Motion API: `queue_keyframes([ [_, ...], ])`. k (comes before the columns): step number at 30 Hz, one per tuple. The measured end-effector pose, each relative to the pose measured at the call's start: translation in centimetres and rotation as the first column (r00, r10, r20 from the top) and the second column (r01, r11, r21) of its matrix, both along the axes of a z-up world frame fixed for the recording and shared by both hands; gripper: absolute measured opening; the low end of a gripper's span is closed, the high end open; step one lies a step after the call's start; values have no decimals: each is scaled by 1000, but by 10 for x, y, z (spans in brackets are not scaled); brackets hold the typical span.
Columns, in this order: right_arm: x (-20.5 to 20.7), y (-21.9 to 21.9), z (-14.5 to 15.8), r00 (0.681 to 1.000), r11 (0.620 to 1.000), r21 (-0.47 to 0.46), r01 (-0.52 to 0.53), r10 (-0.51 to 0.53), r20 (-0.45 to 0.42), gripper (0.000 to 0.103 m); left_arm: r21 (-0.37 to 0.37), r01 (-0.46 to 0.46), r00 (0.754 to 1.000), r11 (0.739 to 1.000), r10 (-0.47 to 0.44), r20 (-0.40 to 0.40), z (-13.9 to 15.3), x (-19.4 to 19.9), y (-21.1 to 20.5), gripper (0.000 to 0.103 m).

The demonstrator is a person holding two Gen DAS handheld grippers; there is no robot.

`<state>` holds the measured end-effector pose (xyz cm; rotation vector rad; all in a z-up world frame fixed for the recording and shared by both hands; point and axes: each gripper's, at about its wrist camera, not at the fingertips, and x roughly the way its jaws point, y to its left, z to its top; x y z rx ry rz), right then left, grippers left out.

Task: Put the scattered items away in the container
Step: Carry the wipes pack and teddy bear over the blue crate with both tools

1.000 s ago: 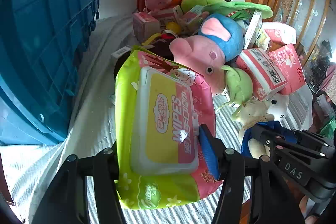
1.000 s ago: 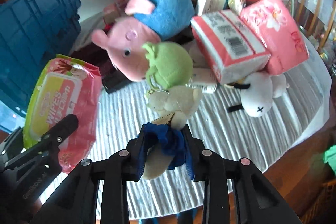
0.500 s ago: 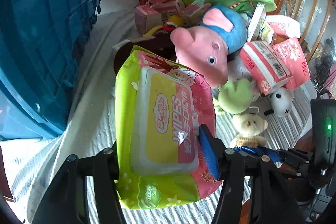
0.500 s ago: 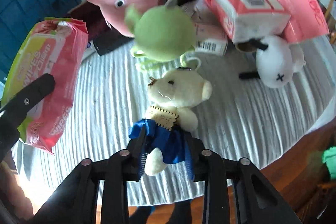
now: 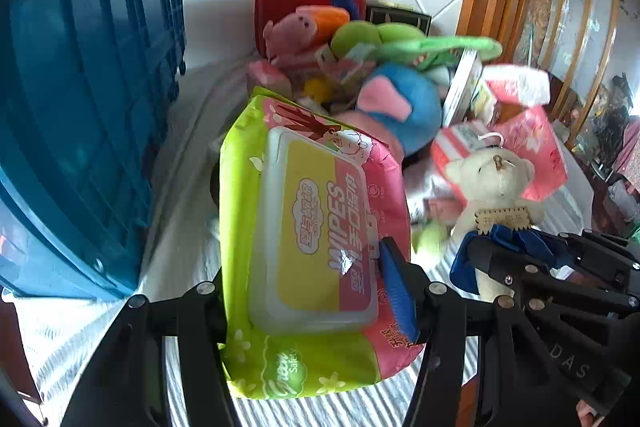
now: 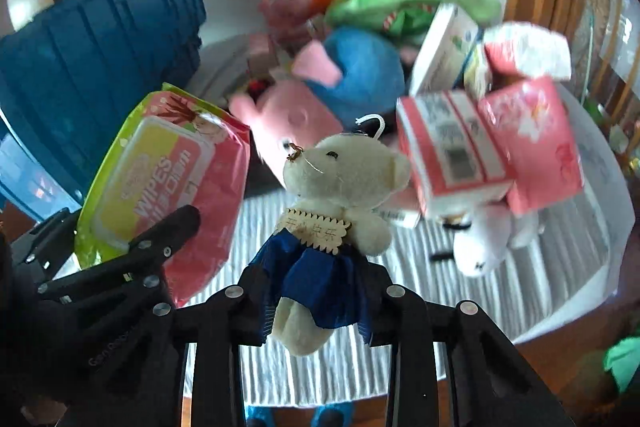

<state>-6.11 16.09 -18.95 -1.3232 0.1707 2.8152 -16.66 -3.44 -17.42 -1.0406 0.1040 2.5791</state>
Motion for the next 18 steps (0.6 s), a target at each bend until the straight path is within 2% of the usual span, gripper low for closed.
queue_keyframes([
  [3,-4,-3,39,994,1000,12,-22,23,-105,31,25,-17,996,1000,19,-91,41,1,1,57],
  [4,-31,-21,46,990,999,20,-29,31,-135,31,33,-24,992,999,28,-123,54,2,2,57],
  [9,-74,-34,94,962,996,55,-74,86,-259,31,43,-90,963,995,98,-250,110,-2,2,57],
  [12,-97,-41,121,940,989,87,-118,140,-312,31,63,-137,946,989,150,-288,138,-6,-10,57],
  [14,-116,-48,136,922,985,94,-146,170,-347,31,69,-170,930,983,183,-318,156,-7,-24,57],
  [18,-129,-86,174,880,970,101,-223,245,-407,31,83,-235,887,968,249,-390,191,-9,-64,57],
])
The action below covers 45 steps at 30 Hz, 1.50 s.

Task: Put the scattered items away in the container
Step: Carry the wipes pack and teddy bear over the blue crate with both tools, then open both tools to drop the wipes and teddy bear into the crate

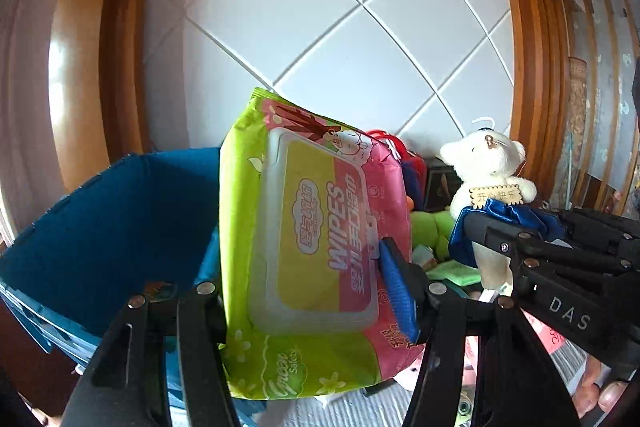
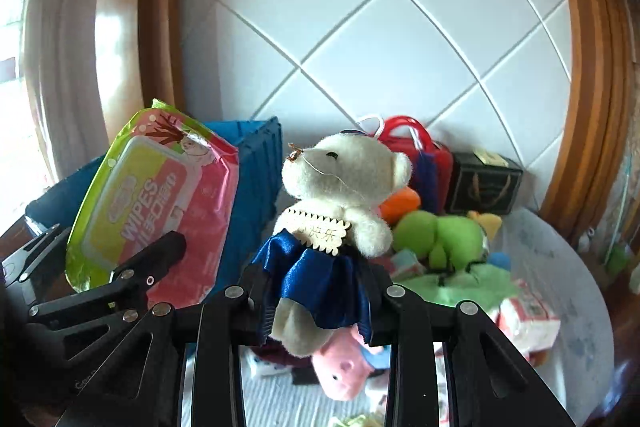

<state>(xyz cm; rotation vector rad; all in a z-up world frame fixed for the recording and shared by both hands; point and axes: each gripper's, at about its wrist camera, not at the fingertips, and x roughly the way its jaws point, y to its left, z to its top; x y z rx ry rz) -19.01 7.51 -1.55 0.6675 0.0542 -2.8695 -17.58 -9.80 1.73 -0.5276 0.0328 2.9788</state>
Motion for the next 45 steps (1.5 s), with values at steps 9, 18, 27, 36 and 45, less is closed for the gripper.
queue_keyframes([
  [9,-50,-147,46,986,986,-27,-166,166,6,32,-59,-170,985,984,172,28,35,-48,-144,57],
  [18,-151,-301,50,966,985,-17,-171,171,196,32,-93,-165,911,982,188,367,12,-166,-277,57],
  [27,-246,-378,-22,933,989,122,-79,31,360,32,-140,-98,782,985,163,602,-61,-281,-302,57],
  [36,-298,-350,-66,924,985,174,-12,-56,379,32,-161,-24,739,987,126,662,-103,-305,-286,62],
  [45,-290,-348,-53,948,989,147,-24,-24,317,33,-164,-24,774,986,123,621,-98,-296,-282,81],
])
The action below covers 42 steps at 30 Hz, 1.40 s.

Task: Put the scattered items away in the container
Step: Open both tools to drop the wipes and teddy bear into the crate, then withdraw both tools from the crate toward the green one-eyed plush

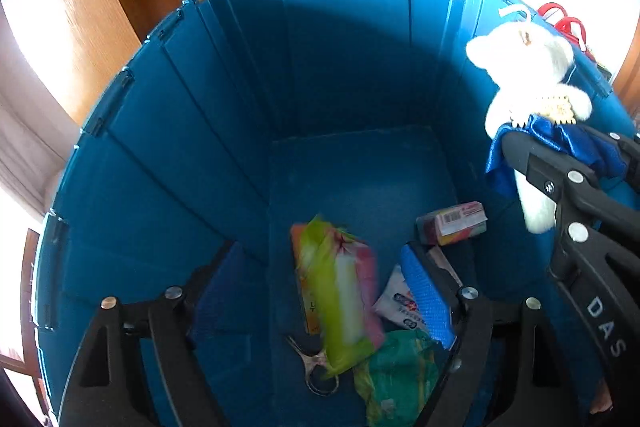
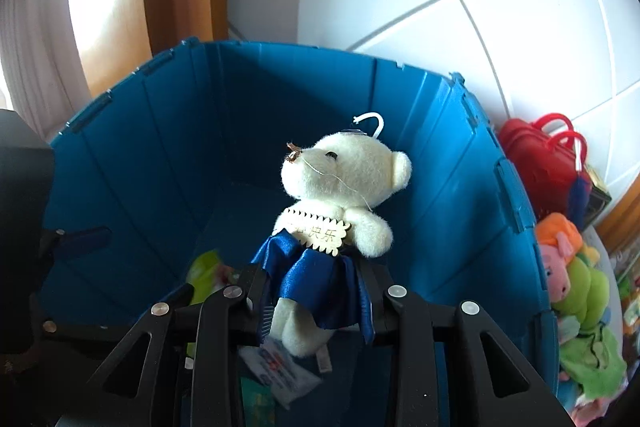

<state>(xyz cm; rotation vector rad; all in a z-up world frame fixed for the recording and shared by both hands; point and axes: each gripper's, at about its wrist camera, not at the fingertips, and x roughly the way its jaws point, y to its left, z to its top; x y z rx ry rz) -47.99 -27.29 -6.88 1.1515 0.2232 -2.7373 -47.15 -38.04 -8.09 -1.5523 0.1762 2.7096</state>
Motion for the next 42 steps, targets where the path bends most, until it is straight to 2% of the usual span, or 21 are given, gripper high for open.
queue_keyframes([
  [9,8,-1,10,999,1000,-12,-5,5,-35,58,-2,6,1000,1000,-6,2,-6,-10,4,81],
  [14,6,0,9,1000,1000,-5,11,-11,-21,63,3,5,1000,1000,-5,-7,0,-2,-2,81],
  [16,5,1,10,1000,1000,-6,18,-19,-19,75,9,-1,1000,1000,1,-14,4,0,-4,81],
  [17,6,2,11,1000,1000,-9,23,-23,-21,77,12,-5,1000,1000,5,-21,6,2,-5,81],
  [24,33,27,46,999,995,-85,48,-49,-8,85,45,23,992,999,-18,-123,46,44,3,81],
  [26,49,35,59,999,995,-86,46,-48,-24,88,61,44,987,997,-33,-160,60,63,9,85],
  [28,70,46,72,998,995,-87,43,-48,-51,97,69,58,979,996,-43,-202,72,83,17,97],
  [30,94,59,82,996,995,-94,38,-46,-81,103,77,76,967,994,-55,-250,86,104,26,98],
  [36,170,115,105,980,984,-159,79,-106,-167,103,114,143,928,983,-93,-361,112,159,57,98],
  [42,236,187,113,947,966,-170,193,-229,-224,103,149,253,870,956,-158,-467,132,207,110,100],
])
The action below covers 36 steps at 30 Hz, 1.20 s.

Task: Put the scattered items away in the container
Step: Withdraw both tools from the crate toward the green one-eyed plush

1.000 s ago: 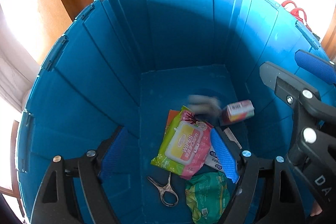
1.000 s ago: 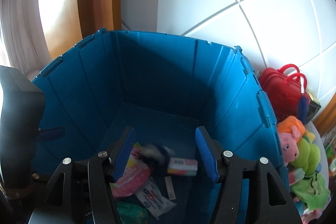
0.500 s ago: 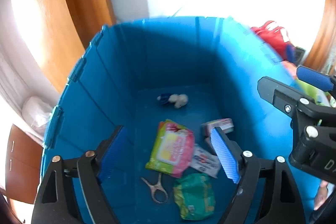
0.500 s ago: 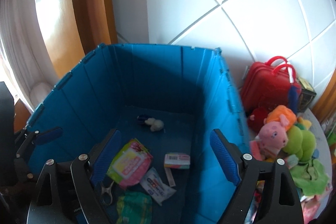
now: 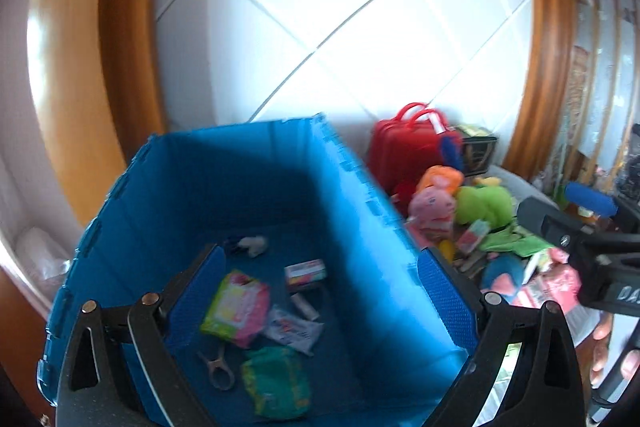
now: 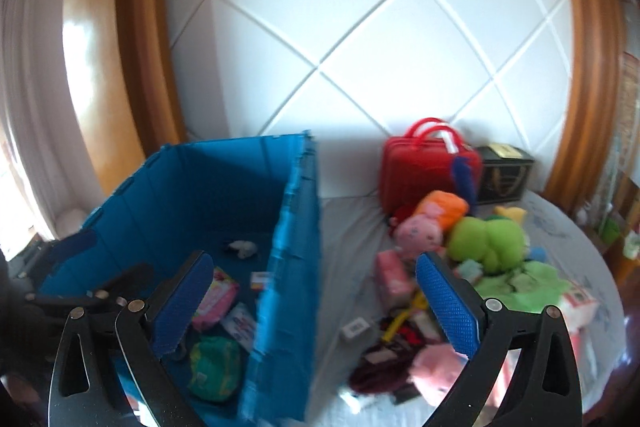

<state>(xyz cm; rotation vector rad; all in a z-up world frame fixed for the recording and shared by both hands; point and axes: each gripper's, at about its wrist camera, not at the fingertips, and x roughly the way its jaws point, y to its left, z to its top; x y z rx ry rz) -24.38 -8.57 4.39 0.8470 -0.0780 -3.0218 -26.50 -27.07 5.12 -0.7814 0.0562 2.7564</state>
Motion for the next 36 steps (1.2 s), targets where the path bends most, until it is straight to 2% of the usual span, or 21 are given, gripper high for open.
queue_keyframes([
  [4,34,56,-10,995,995,5,99,-99,10,103,20,70,996,997,-68,-55,5,24,51,103],
  [10,71,159,-40,975,975,-40,220,-218,51,103,34,130,991,991,-129,-40,-16,43,142,103],
  [14,87,227,-73,969,973,-35,229,-224,108,103,16,123,992,992,-123,-3,-53,55,212,103],
  [17,96,276,-104,964,975,-28,220,-213,160,103,5,113,993,994,-113,44,-93,63,258,103],
  [21,109,330,-153,952,977,-40,210,-195,235,103,-4,71,986,997,-69,149,-156,75,301,103],
  [26,128,365,-218,924,971,-84,223,-183,336,103,-38,22,961,999,-11,276,-229,92,332,103],
  [29,139,371,-255,906,959,-139,246,-177,385,103,-99,26,952,995,5,305,-264,103,347,103],
  [36,139,367,-318,867,946,-157,283,-182,465,103,-148,41,938,988,13,347,-313,111,369,102],
])
